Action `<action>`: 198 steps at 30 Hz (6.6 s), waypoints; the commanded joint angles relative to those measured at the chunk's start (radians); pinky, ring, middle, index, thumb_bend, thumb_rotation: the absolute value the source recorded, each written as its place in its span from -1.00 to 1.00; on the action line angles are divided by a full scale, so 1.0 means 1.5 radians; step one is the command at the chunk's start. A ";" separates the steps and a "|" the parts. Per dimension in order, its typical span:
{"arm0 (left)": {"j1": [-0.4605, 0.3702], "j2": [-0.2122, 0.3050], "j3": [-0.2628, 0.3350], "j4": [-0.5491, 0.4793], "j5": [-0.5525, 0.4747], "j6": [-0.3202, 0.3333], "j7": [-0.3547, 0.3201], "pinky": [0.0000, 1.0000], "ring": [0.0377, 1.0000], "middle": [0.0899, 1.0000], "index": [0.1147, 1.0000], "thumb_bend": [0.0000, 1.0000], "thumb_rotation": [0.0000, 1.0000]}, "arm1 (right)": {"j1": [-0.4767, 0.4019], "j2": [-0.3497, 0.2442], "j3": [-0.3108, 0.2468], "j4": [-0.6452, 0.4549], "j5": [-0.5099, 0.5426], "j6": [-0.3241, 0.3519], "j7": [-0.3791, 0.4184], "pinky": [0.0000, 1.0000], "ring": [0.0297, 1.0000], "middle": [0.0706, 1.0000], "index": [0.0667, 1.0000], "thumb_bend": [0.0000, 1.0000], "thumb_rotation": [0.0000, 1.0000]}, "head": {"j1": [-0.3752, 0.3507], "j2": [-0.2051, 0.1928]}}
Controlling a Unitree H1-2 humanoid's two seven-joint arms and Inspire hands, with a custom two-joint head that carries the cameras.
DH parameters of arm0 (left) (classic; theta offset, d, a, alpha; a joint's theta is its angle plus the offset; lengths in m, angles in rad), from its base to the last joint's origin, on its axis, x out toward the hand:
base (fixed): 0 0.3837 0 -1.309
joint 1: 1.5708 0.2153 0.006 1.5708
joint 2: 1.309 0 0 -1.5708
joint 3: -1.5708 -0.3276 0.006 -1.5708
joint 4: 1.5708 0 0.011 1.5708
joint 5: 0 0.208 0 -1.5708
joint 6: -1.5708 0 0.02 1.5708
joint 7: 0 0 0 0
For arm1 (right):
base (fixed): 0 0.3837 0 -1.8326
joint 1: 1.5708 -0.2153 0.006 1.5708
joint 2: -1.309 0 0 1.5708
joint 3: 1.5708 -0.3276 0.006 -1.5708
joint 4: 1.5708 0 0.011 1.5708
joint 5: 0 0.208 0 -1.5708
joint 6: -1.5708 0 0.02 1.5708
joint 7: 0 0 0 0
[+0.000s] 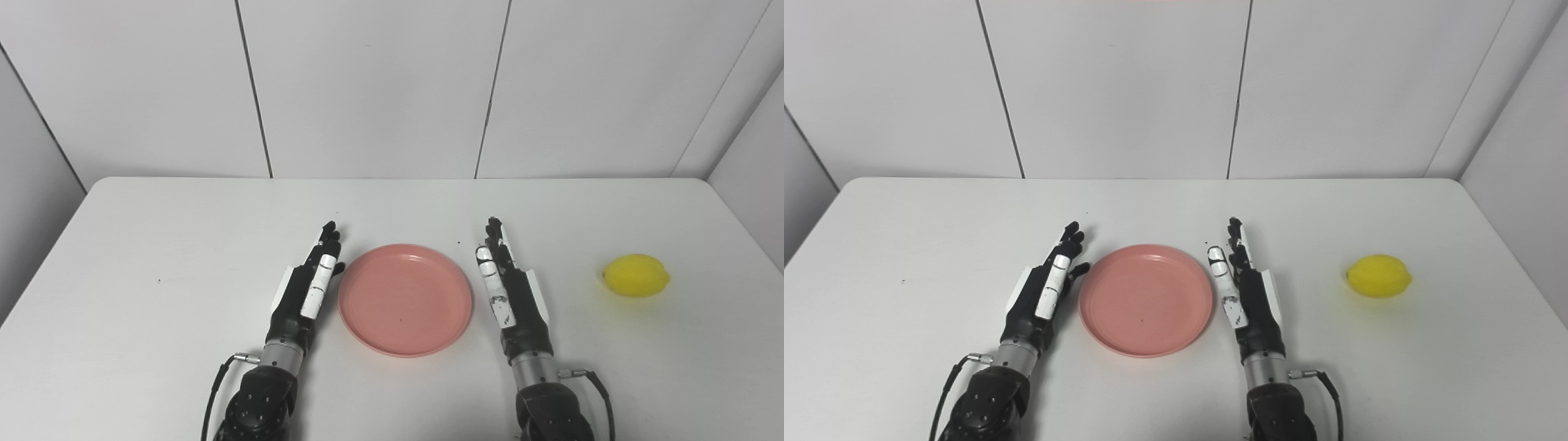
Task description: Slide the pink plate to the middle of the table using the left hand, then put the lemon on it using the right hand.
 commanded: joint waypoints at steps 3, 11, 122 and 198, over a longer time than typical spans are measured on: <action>-0.023 -0.009 0.010 0.015 0.005 -0.041 0.012 1.00 0.99 0.95 0.97 0.35 1.00 | -0.025 -0.017 -0.003 -0.050 -0.060 -0.037 -0.030 0.92 1.00 1.00 1.00 0.40 1.00 | -0.013 -0.008; -0.027 -0.007 0.009 0.029 0.009 -0.046 0.003 1.00 0.99 0.96 0.97 0.37 1.00 | -0.035 -0.062 -0.022 -0.084 -0.164 -0.008 -0.058 0.81 0.89 0.92 0.92 0.33 0.74 | -0.010 -0.011; -0.032 -0.003 0.055 0.070 -0.130 -0.158 -0.067 1.00 0.99 0.97 0.96 0.30 1.00 | -0.109 -0.335 -0.077 0.067 -0.251 0.300 0.097 -0.06 0.05 -0.10 0.23 0.14 -1.00 | -0.161 -0.026; -0.014 -0.058 0.013 0.008 -0.008 -0.092 0.012 0.91 0.93 0.89 0.86 0.20 1.00 | -0.135 -0.090 0.095 -0.036 -0.107 -0.015 0.045 -0.13 -0.15 -0.10 -0.06 0.04 -1.00 | 0.135 0.000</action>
